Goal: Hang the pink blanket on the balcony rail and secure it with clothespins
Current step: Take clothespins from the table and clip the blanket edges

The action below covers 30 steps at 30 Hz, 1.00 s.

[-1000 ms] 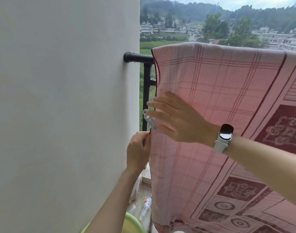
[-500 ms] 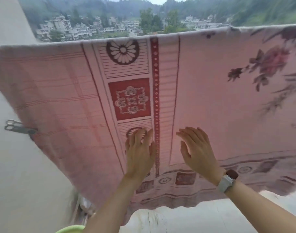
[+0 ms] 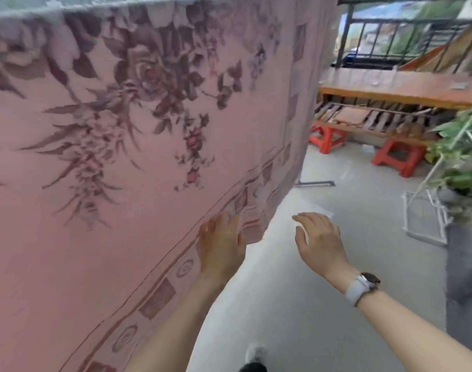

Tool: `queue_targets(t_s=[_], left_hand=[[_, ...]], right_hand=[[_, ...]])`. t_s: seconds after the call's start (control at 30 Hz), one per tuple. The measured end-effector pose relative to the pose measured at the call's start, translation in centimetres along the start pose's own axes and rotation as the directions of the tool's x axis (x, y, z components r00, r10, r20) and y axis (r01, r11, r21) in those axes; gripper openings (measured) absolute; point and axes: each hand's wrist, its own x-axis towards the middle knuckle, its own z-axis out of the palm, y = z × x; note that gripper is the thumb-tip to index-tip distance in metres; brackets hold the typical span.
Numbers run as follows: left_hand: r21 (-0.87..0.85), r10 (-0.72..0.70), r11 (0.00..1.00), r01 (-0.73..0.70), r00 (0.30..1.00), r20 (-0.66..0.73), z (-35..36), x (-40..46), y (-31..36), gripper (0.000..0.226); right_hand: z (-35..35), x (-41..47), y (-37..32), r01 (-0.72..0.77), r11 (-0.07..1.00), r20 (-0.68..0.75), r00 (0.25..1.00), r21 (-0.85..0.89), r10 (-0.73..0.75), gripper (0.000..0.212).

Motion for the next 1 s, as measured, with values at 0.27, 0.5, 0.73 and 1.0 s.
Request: queue_targets(t_s=[0.27,0.5,0.73,1.0], left_hand=[[-0.183,0.299,0.939,-0.292,0.954,0.008,14.1,23.1,11.6,0.039],[-0.297,0.451,0.856,-0.423,0.892,0.028,24.0,41.9,21.5,0.038],[-0.333,0.522,0.817,-0.470,0.849,0.080,35.4,55.4,28.9,0.035],[-0.244,0.510,0.850,-0.468,0.846,0.153,46.2,76.9,38.1,0.037]], right_hand=[[0.4,14.5,19.1,-0.301,0.931,0.008,0.951,-0.209,0.309,0.044],[0.4,27.5,32.6,-0.426,0.860,-0.014,0.898,-0.280,0.440,0.052],[3.4,37.3,46.2,-0.511,0.796,-0.049,0.850,-0.324,0.525,0.049],[6.5,54.5,65.8,-0.532,0.765,0.001,0.821,-0.363,0.571,0.041]])
